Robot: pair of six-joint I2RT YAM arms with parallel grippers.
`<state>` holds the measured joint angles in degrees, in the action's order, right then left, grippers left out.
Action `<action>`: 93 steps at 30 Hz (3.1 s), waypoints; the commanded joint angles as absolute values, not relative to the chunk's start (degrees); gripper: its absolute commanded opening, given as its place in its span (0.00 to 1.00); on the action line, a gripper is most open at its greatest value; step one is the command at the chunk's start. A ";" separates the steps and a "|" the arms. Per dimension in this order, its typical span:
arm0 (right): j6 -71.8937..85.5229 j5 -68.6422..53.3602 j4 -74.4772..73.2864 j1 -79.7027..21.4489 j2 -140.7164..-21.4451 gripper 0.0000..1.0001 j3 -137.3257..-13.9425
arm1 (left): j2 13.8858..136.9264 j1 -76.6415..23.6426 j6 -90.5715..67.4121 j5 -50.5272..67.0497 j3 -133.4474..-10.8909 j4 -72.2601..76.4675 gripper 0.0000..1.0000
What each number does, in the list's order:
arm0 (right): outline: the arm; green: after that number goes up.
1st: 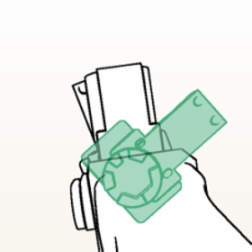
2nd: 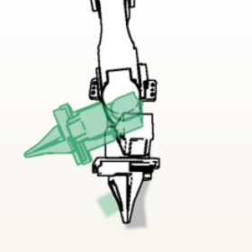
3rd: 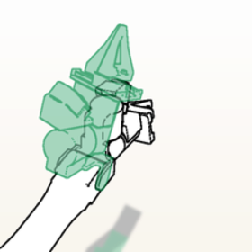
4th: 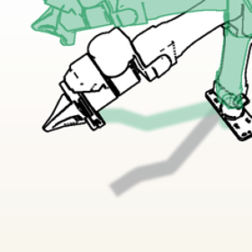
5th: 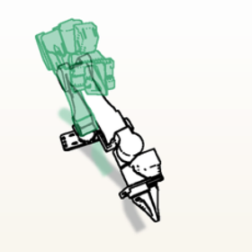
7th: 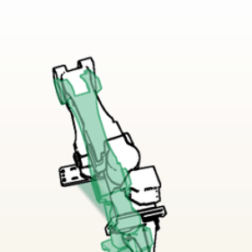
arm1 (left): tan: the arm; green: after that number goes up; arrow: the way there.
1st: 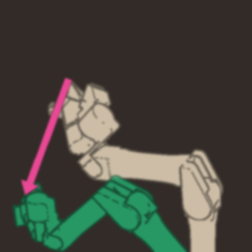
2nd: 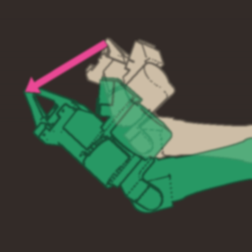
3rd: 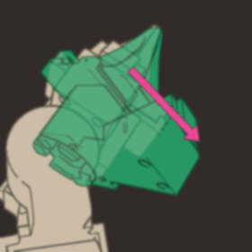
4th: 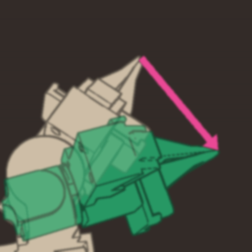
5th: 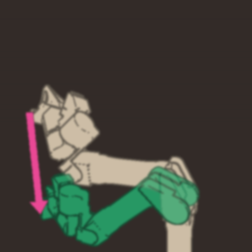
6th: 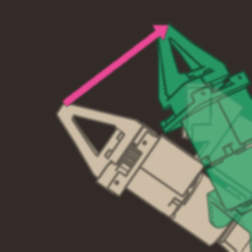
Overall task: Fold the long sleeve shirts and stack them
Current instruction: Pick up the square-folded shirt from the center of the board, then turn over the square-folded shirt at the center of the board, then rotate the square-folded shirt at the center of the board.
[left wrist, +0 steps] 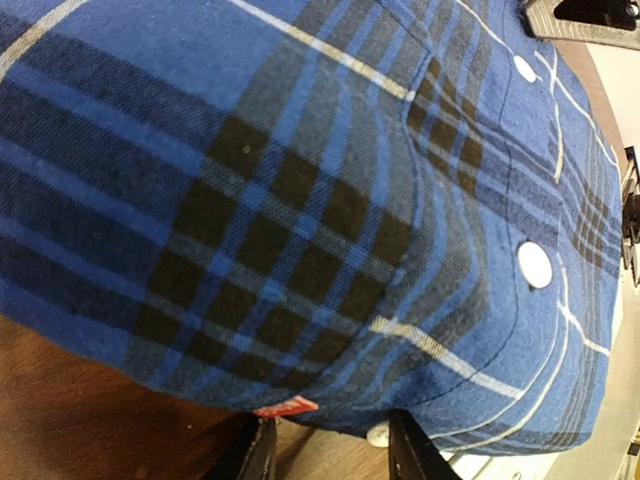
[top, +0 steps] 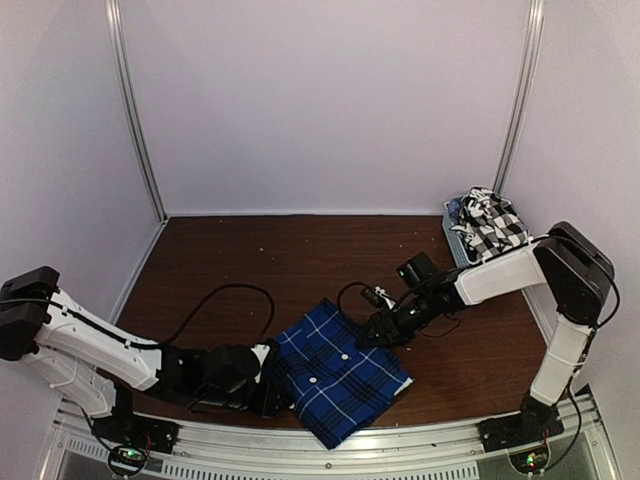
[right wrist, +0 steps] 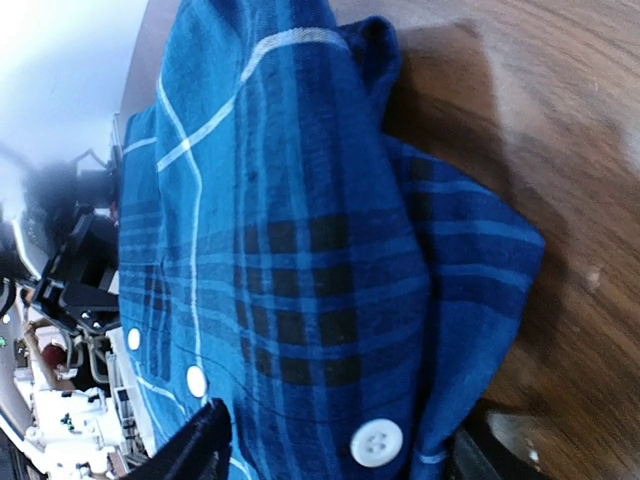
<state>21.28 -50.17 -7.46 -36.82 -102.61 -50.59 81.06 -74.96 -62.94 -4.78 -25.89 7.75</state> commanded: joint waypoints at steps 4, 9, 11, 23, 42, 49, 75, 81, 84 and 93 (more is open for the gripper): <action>25.02 -59.24 -0.21 -37.34 -106.09 0.58 -48.36 | 83.79 -74.80 -61.67 -3.28 -27.64 9.16 0.40; 29.30 -63.97 9.31 -37.44 -109.03 0.48 -47.27 | 84.11 -74.69 -61.44 -3.17 -27.88 8.90 0.40; 31.26 -65.73 13.10 -37.44 -110.03 0.45 -46.76 | 83.99 -74.64 -61.28 -3.30 -27.88 8.51 0.40; 29.20 -66.90 6.96 -32.63 -102.47 0.00 -47.07 | 77.65 -71.57 -58.79 -7.23 -30.06 0.37 0.42; 9.84 -1.63 -59.77 -16.50 -82.62 0.00 -84.78 | 66.71 -51.48 -49.68 -6.37 -35.24 -14.90 0.47; 12.76 12.93 -64.45 -22.19 -88.55 0.00 -90.45 | 72.63 -50.89 -48.37 -4.87 -37.99 -13.16 0.47; 28.72 6.84 -52.73 -66.89 -118.00 0.74 -105.82 | 70.25 -50.62 -50.68 -8.30 -33.86 -15.29 0.50; 27.78 4.10 -45.28 -61.39 -102.85 0.79 -92.30 | 70.79 -50.62 -51.46 -6.55 -33.59 -11.92 0.62; 27.29 1.66 -40.95 -54.43 -95.09 0.80 -82.95 | 71.01 -50.62 -52.06 -4.95 -33.40 -9.46 0.72; 23.32 -13.54 -27.22 -32.98 -87.04 0.80 -63.41 | 73.18 -50.62 -53.09 1.99 -32.50 -1.23 0.85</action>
<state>25.65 -4.58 -34.57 -38.00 -86.78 -68.51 71.77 -50.98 -52.25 -2.70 -33.52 -8.27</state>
